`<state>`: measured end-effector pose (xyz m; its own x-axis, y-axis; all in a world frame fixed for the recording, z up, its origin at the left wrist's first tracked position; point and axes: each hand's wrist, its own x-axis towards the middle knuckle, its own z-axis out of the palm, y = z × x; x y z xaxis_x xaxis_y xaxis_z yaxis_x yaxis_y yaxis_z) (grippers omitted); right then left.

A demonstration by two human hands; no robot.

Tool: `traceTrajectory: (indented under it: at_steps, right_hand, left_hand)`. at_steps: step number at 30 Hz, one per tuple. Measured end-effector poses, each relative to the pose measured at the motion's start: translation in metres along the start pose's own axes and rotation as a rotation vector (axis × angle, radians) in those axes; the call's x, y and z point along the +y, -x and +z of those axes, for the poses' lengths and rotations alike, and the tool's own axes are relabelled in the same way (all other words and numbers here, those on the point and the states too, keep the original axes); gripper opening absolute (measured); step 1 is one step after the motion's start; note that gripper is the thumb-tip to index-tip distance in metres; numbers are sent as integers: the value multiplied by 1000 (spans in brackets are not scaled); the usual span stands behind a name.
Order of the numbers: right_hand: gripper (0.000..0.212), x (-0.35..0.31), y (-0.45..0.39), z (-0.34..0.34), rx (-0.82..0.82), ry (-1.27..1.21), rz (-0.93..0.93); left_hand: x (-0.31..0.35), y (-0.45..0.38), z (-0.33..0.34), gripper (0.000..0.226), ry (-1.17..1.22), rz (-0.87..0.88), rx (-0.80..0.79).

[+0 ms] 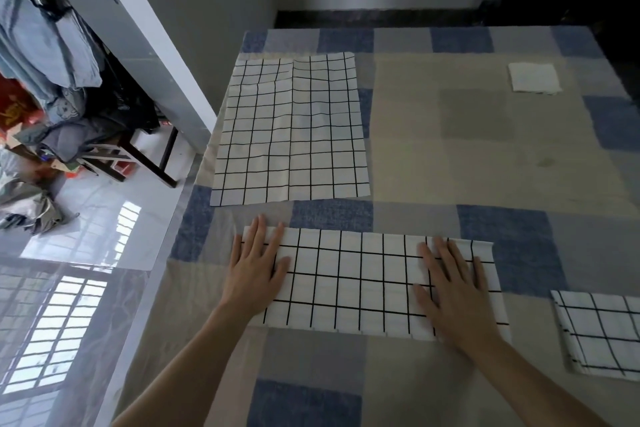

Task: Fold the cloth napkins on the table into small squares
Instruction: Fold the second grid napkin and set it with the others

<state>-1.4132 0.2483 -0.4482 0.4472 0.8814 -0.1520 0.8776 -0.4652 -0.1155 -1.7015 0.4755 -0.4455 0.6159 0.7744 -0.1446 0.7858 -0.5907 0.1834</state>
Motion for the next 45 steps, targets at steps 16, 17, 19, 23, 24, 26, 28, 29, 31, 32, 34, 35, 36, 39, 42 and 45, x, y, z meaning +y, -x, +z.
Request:
traceTrajectory:
  at_steps: [16, 17, 19, 23, 24, 26, 28, 29, 31, 32, 34, 35, 36, 39, 42, 45]
  right_hand:
    - [68, -2, 7, 1, -2, 7, -3]
    - [68, -2, 7, 1, -7, 11, -1]
    - [68, -1, 7, 1, -12, 23, 1]
    - [68, -1, 6, 1, -20, 40, 0]
    - [68, -2, 6, 1, -22, 41, 2]
    - [68, -2, 7, 0, -26, 42, 2]
    - [68, -2, 7, 0, -28, 38, -2]
    - [68, -2, 7, 0, -27, 36, 0]
    - [68, -3, 6, 0, -29, 34, 2]
    - [68, -3, 6, 0, -35, 37, 3]
    - [69, -4, 7, -2, -46, 41, 9]
    - [69, -4, 7, -3, -50, 39, 11]
    - [69, -4, 7, -4, -55, 37, 9]
    - [69, -5, 6, -3, -54, 32, 3]
    - [69, -4, 5, -3, -69, 41, 14]
    - [70, -2, 5, -3, -75, 44, 9]
  left_hand:
    - [-6, 3, 6, 64, -19, 25, 1]
    - [-5, 3, 6, 64, -18, 29, -2]
    - [-4, 4, 5, 64, -12, 29, -2]
    - [-6, 6, 2, 61, -8, 99, 29]
    - [-7, 6, 2, 58, -16, 194, 25]
    - [-7, 2, 0, 62, -57, 446, -24]
    - [2, -5, -4, 78, -130, 621, -38]
    - [13, -8, -10, 80, -147, 627, -34]
    - [46, -10, -24, 75, -104, 557, -16]
    - [67, -10, -28, 72, -49, 531, -10]
    - [112, -10, -30, 68, 55, 495, -52]
    - [132, -9, -27, 65, 84, 512, -77]
    - [150, -8, -20, 63, 92, 551, -96]
    - [172, -8, 7, 65, 73, 522, -175]
    - [152, -9, 18, 65, 42, 427, -153]
    - [108, -11, 11, 63, 44, 333, -107]
